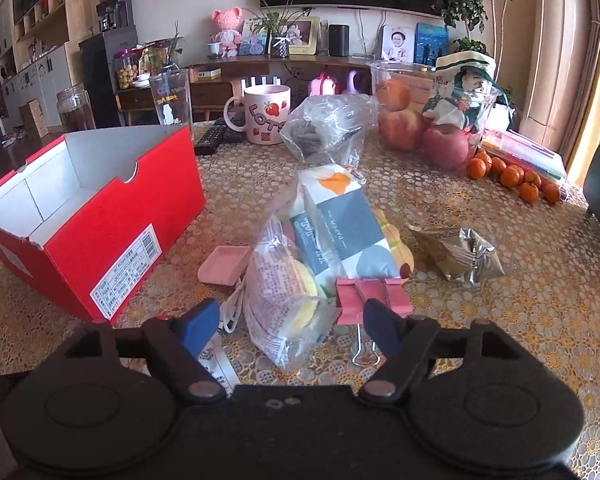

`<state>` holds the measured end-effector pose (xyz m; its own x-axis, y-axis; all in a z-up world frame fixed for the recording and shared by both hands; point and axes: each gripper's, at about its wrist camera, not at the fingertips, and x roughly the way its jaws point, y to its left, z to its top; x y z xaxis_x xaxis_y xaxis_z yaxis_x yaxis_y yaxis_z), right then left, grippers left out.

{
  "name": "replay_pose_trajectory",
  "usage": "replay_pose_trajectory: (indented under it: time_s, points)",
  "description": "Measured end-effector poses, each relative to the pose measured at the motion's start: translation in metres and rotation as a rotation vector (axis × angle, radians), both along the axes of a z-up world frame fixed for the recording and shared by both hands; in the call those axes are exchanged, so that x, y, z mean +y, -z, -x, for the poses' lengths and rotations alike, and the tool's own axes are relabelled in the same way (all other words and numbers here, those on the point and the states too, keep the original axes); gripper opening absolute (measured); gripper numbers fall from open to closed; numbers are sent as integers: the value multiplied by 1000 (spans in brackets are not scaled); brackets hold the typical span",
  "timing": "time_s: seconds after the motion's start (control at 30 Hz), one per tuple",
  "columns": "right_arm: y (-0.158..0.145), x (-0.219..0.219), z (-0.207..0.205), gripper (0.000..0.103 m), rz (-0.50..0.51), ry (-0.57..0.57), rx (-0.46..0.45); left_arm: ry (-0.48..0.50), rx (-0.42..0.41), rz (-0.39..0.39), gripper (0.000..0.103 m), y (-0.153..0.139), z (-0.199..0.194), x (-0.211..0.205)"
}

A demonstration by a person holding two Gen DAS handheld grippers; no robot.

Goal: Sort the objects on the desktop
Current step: 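Close the left gripper on the white sachet while the right gripper grasps the bread bag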

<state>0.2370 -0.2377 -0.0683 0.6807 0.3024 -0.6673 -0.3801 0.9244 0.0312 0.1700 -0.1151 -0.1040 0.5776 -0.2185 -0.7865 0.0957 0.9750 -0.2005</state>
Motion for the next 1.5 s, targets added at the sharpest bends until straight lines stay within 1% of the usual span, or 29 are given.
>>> replay_pose_trajectory:
  time_s: [0.07,0.1,0.23,0.4,0.43,0.5,0.53,0.6,0.63,0.7,0.73,0.83,0.93,1.03,1.13,1.3,1.5]
  points:
    - [2,3,-3,76,13,-11,-2,-16,7,19,86,-1,-2,0]
    - [3,4,-4,75,19,-12,-2,-23,8,21,84,-1,-3,0]
    - [8,5,-9,70,34,-8,8,-47,10,41,82,-2,-8,-2]
    - [12,6,-13,64,41,-8,16,-65,-5,20,80,-2,-15,-6]
    - [12,7,-13,62,44,-8,15,-67,-10,16,77,-2,-16,-6]
    - [13,8,-14,61,44,-9,15,-69,-20,-2,70,-2,-17,-6]
    - [13,8,-14,59,42,-9,15,-70,-26,-20,62,-2,-16,-6]
    - [13,8,-14,55,36,-9,13,-59,-37,-24,61,-1,-15,-5]
    - [13,8,-13,52,37,-8,9,-57,-42,-20,58,-1,-14,-3]
    - [13,10,-12,49,43,-7,1,-39,-52,-2,45,-1,-13,-2]
    - [13,10,-12,47,44,-6,0,-23,-54,19,37,-1,-13,-2]
    - [13,8,-12,43,43,5,0,-15,-57,9,36,-2,-12,-4]
    - [11,6,-12,39,27,10,11,-11,-62,26,32,-2,-11,0]
    - [10,6,-9,32,20,5,12,-2,-70,34,29,-2,-8,3]
    - [7,6,-6,27,6,2,15,9,-80,29,28,-4,-6,4]
    - [-1,7,0,26,-25,-2,10,8,-78,66,27,-2,-3,12]
    - [-10,5,8,26,-53,-9,7,15,-89,75,25,-5,4,17]
